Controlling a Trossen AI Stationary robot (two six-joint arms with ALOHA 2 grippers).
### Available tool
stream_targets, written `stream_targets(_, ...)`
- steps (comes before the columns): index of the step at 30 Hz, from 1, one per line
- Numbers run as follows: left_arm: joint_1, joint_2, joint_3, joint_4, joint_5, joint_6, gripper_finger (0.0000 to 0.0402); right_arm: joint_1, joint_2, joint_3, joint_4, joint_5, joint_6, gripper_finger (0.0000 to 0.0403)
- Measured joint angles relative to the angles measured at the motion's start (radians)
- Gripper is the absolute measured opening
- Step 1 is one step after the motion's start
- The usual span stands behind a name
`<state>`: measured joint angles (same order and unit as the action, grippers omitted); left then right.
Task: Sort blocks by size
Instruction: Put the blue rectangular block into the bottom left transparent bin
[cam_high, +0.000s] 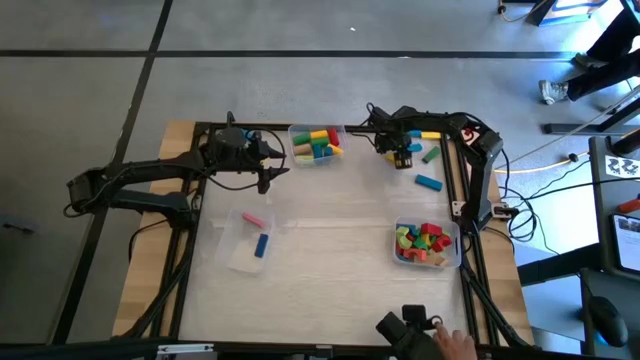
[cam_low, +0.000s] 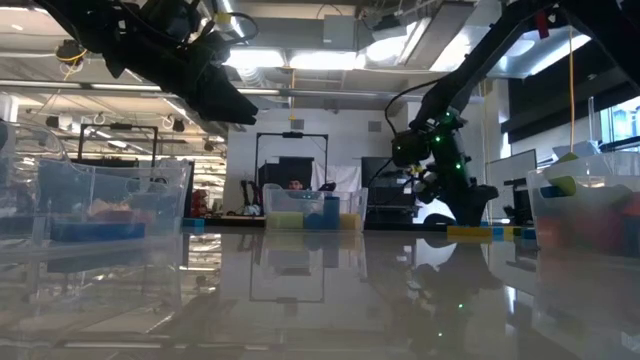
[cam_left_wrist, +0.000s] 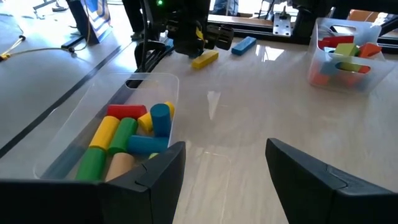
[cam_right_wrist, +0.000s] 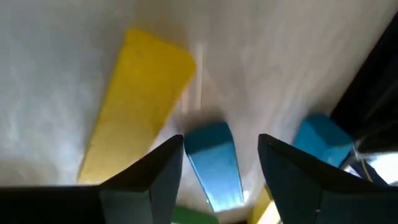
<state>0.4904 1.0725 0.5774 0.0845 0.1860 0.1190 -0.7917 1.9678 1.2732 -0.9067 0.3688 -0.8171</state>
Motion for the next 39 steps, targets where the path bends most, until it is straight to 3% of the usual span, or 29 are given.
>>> stream_targets(7,0.000,0.000,0.000,-0.025,0.000,-0.008,0.0218,-0.023,0.011,-0.007,-0.010,-0.054,0.054,0.0165)
stream_targets(19,-0.026,-0.008,0.000,-0.033,0.000,-0.028,0.0218,-0.018,0.013,0.037,-0.057,-0.051,0.162,0.0106)
stream_targets(27,-0.073,-0.113,0.000,-0.058,0.000,-0.074,0.0218,0.074,-0.082,0.129,-0.065,-0.094,0.211,0.0111)
stream_targets(32,-0.090,-0.187,0.000,-0.100,0.001,-0.098,0.0218,0.173,-0.154,0.161,-0.029,-0.248,0.292,0.0109)
stream_targets(39,-0.092,-0.235,0.000,-0.176,0.000,-0.112,0.0218,0.329,-0.184,0.155,0.232,-0.473,0.417,0.0112)
